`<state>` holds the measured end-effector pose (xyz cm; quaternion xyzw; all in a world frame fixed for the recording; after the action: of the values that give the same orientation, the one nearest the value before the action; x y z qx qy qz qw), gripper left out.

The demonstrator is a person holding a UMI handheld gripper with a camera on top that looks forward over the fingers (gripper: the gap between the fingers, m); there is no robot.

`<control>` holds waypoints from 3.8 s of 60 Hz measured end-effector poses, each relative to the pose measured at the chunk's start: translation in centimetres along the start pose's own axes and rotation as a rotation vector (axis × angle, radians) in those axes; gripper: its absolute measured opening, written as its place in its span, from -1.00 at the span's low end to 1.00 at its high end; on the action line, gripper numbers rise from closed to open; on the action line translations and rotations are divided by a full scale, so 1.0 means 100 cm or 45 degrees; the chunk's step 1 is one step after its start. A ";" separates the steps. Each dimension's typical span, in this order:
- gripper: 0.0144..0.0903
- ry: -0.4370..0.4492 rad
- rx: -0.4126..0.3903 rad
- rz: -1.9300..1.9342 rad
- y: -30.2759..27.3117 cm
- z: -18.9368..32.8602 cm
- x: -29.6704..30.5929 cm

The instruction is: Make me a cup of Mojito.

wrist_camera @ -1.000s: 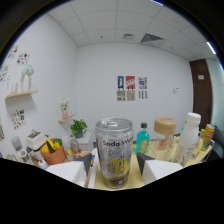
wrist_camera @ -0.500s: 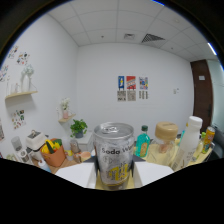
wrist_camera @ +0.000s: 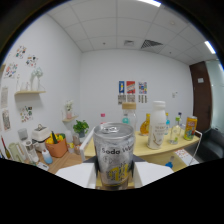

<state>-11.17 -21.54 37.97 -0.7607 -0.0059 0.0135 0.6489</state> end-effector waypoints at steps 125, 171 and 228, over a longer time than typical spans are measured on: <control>-0.01 -0.280 0.093 1.863 0.120 0.027 0.092; -0.03 -0.086 -0.163 0.097 0.268 0.077 0.023; 0.88 -0.107 -0.374 0.067 0.276 0.026 0.013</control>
<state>-10.14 -23.33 10.30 -0.8462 -0.0150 0.0616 0.5291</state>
